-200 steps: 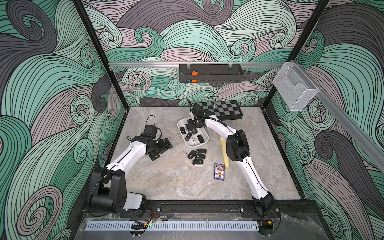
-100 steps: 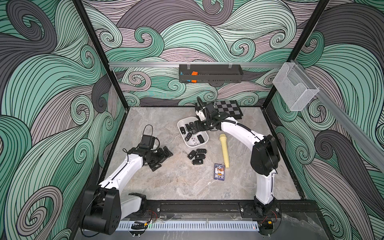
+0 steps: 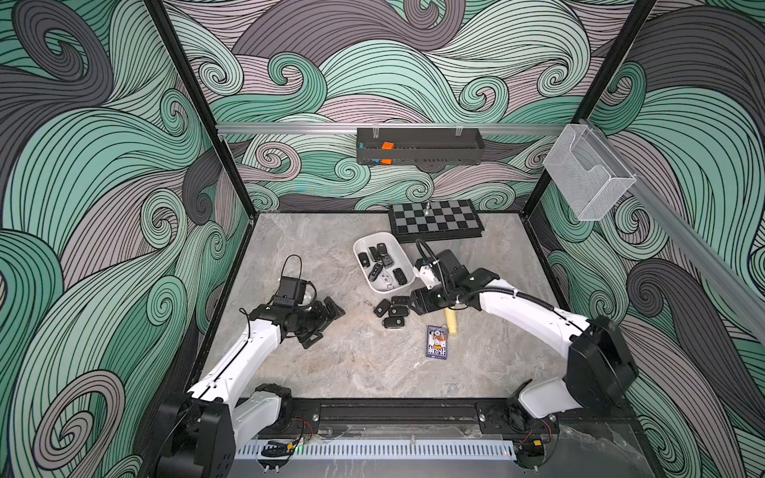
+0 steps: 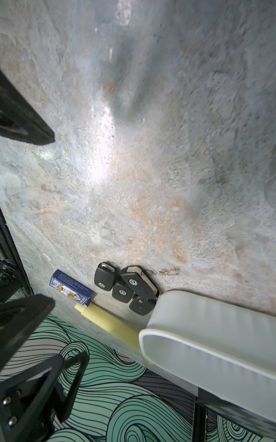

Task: Place the car key into the storage box
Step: Pick up the car key from the center of the board.

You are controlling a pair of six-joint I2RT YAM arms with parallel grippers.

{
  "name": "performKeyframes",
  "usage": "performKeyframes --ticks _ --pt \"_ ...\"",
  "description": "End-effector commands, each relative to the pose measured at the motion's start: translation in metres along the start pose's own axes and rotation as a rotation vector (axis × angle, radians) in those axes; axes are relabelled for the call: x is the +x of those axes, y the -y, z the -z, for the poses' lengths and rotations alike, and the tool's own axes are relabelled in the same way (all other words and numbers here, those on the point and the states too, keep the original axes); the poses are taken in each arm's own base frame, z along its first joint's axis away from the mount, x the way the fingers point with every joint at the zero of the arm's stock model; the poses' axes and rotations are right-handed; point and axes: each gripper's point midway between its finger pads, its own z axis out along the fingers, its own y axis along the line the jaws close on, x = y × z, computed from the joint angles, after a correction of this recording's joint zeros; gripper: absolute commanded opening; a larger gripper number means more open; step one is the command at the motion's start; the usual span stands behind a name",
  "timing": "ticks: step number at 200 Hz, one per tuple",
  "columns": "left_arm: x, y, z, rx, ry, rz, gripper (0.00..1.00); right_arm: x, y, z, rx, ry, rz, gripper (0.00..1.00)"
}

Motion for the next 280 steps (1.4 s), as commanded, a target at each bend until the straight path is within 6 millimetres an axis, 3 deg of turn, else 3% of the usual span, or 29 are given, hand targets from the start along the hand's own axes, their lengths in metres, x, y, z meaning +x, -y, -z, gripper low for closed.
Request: performKeyframes --ticks 1,32,59,193,280 --pt "0.005 0.001 -0.002 -0.008 -0.044 0.01 0.98 0.013 -0.008 0.001 -0.04 0.019 -0.019 0.73" --pt "0.0 0.004 -0.005 -0.011 -0.047 0.017 0.98 0.042 -0.018 -0.014 -0.068 -0.023 -0.009 0.76" --pt "-0.002 0.006 -0.007 -0.021 -0.055 0.013 0.98 0.053 -0.022 -0.032 -0.068 -0.052 -0.006 0.76" --pt "0.004 -0.003 -0.002 -0.057 -0.057 0.028 0.98 0.025 -0.029 -0.097 -0.026 -0.135 0.117 0.79" --pt "0.004 -0.004 0.001 -0.055 -0.038 0.034 0.98 0.027 -0.041 -0.107 -0.039 -0.175 0.183 0.79"
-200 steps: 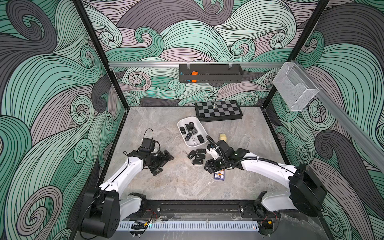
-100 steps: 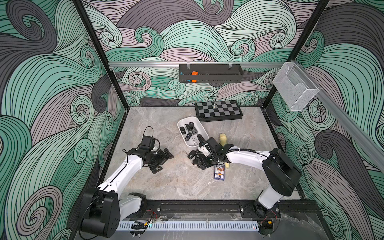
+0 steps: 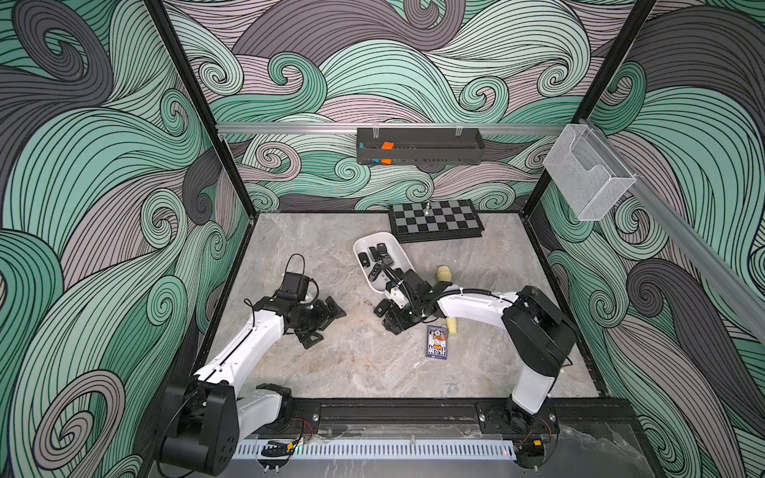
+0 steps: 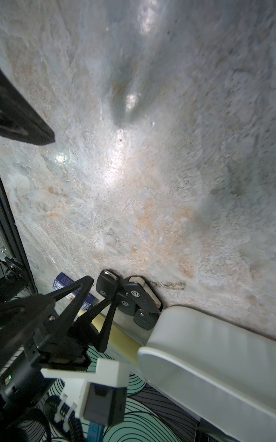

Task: Place the car key into the storage box
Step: Pick up the car key from the center of the board.

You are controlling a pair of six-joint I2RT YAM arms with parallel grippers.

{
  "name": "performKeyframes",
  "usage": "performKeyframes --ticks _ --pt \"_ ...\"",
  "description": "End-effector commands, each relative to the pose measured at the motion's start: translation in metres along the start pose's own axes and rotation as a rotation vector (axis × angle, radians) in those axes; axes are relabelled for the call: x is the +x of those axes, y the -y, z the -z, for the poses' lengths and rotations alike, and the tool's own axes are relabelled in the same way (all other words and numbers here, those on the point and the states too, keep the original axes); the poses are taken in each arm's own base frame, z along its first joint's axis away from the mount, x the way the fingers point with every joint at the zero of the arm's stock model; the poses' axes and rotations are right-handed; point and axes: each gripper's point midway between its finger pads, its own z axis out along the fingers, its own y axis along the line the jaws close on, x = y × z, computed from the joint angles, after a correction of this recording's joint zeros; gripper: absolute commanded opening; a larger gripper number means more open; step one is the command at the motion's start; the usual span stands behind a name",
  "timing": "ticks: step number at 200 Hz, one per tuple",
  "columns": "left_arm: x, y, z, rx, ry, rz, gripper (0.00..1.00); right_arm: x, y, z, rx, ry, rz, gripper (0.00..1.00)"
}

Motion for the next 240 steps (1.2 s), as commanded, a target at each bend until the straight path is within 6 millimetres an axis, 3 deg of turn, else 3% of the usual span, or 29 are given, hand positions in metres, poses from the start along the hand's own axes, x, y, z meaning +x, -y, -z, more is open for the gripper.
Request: performKeyframes --ticks 1,75,188,240 --pt "0.002 -0.002 0.003 -0.005 0.014 -0.002 0.98 0.008 -0.005 -0.005 -0.006 -0.033 0.027 0.79" --pt "0.001 0.001 0.005 -0.004 0.009 -0.006 0.99 0.023 -0.021 0.004 -0.01 -0.046 0.075 0.79" --pt "0.001 0.002 0.006 -0.004 0.008 -0.013 0.98 0.02 0.016 -0.01 0.215 -0.093 0.262 0.73" --pt "0.001 0.002 0.006 -0.003 0.008 -0.015 0.98 0.024 0.017 -0.016 0.284 -0.118 0.355 0.63"
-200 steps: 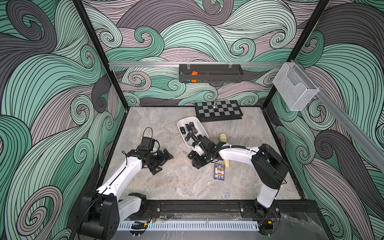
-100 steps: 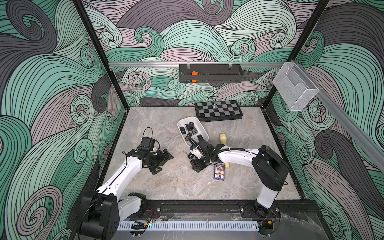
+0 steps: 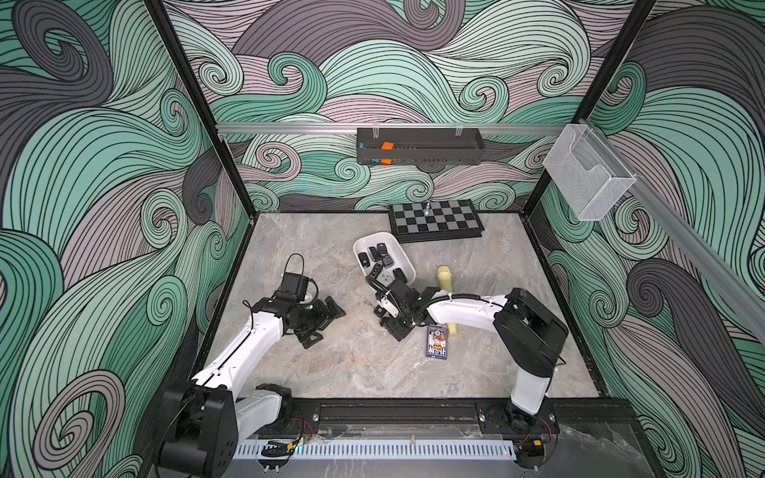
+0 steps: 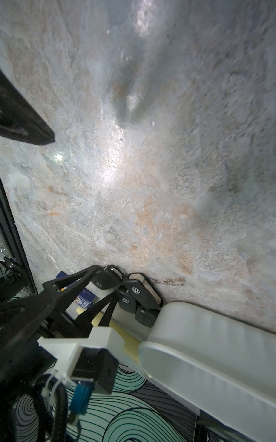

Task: Place the car key into the storage box
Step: Pick up the car key from the center of the board.

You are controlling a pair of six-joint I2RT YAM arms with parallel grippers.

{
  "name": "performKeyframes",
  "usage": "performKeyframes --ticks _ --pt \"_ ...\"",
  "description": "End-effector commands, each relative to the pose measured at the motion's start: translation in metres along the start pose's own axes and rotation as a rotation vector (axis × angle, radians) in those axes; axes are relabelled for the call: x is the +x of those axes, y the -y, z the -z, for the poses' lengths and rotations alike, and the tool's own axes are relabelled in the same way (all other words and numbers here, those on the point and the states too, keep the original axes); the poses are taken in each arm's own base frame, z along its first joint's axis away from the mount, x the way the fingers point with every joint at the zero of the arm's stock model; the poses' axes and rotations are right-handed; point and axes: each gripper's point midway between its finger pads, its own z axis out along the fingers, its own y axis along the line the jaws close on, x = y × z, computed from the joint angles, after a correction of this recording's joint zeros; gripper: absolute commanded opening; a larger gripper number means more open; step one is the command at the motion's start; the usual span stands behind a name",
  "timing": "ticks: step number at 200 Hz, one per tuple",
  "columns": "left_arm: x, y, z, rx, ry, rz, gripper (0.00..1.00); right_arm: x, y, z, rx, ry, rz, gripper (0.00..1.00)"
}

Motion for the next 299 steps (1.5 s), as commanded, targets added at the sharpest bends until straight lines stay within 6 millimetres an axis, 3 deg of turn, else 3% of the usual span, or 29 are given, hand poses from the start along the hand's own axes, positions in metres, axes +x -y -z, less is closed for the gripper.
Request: performKeyframes --ticks 1,105,117,185,215,254,299 --pt "0.001 0.001 0.004 -0.008 -0.001 -0.01 0.98 0.018 0.004 -0.012 0.054 -0.084 0.068 0.63" --pt "0.003 -0.003 0.002 -0.013 -0.001 -0.005 0.98 0.011 -0.016 -0.006 0.003 -0.059 0.09 0.31" --pt "0.003 -0.003 0.002 -0.011 0.001 -0.008 0.98 0.007 -0.021 0.001 -0.028 -0.043 0.08 0.26" --pt "-0.013 0.012 -0.007 -0.006 -0.01 -0.034 0.98 -0.012 -0.039 0.059 -0.163 0.101 -0.021 0.26" --pt "-0.023 0.02 -0.012 -0.002 -0.016 -0.048 0.98 -0.022 -0.027 0.078 -0.133 0.163 -0.043 0.26" --pt "-0.031 0.026 -0.018 -0.008 -0.024 -0.064 0.98 -0.048 0.007 0.098 -0.092 0.241 -0.135 0.27" --pt "-0.037 0.026 -0.018 -0.022 0.005 -0.104 0.98 -0.082 0.057 0.099 0.001 0.277 -0.237 0.27"
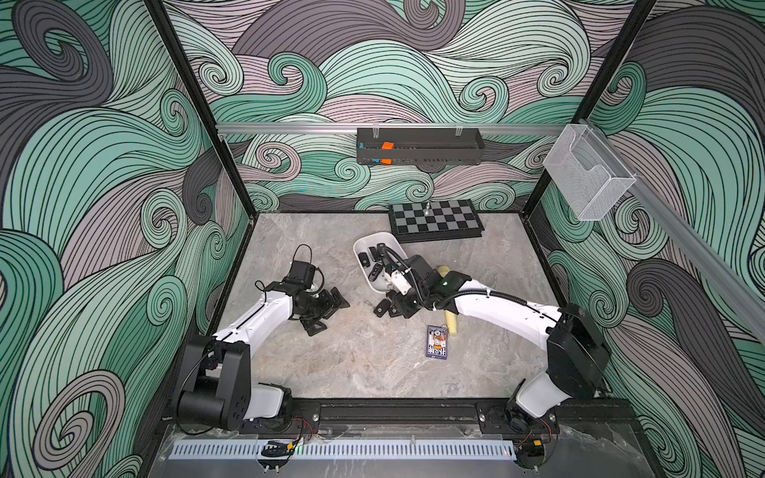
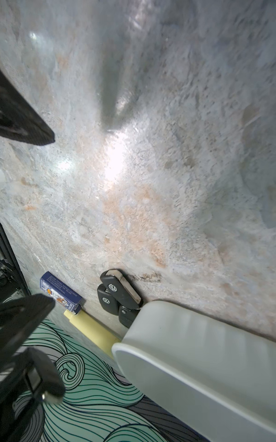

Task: Place the car key into the storage box
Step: Pick up the car key from the center of the board, then place the car key in the storage box.

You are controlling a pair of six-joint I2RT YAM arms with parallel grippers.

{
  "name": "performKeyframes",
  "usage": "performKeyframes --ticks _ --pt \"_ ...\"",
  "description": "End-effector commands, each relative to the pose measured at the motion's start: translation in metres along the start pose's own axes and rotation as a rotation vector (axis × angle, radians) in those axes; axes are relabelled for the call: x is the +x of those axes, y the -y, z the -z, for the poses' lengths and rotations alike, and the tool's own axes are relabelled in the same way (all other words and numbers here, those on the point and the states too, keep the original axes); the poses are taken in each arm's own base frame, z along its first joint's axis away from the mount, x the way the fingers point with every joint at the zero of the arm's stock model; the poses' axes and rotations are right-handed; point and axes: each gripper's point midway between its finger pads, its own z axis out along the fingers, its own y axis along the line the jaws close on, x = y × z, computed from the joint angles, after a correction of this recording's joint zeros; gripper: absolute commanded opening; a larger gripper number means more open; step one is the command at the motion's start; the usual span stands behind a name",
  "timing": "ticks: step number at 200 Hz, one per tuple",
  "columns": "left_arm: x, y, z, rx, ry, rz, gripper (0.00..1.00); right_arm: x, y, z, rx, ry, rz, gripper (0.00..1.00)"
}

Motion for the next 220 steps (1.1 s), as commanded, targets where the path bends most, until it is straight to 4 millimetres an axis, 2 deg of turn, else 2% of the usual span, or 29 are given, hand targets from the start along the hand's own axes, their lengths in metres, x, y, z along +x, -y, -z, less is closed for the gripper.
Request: performKeyframes --ticks 1,45,84,115,159,200,220 --pt "-0.011 0.011 0.007 0.009 0.042 -0.065 0.98 -0.027 0.02 -0.003 0.059 0.04 -0.048 0.27" --pt "-0.008 0.005 0.016 -0.014 0.072 -0.107 0.98 -0.06 0.051 -0.027 0.132 0.027 -0.09 0.27" --pt "-0.001 -0.009 0.025 -0.063 0.101 -0.142 0.98 -0.073 0.066 -0.06 0.161 -0.023 -0.095 0.27" --pt "0.001 -0.018 0.033 -0.101 0.13 -0.16 0.98 -0.07 0.075 -0.084 0.189 -0.074 -0.101 0.27" --pt "0.001 -0.023 0.039 -0.122 0.161 -0.164 0.98 -0.055 0.078 -0.11 0.195 -0.142 -0.101 0.28" --pt "-0.001 -0.022 0.041 -0.126 0.167 -0.164 0.98 -0.045 0.08 -0.124 0.192 -0.18 -0.106 0.29" --pt "-0.001 -0.02 0.041 -0.124 0.165 -0.168 0.98 -0.045 0.081 -0.123 0.19 -0.18 -0.112 0.33"
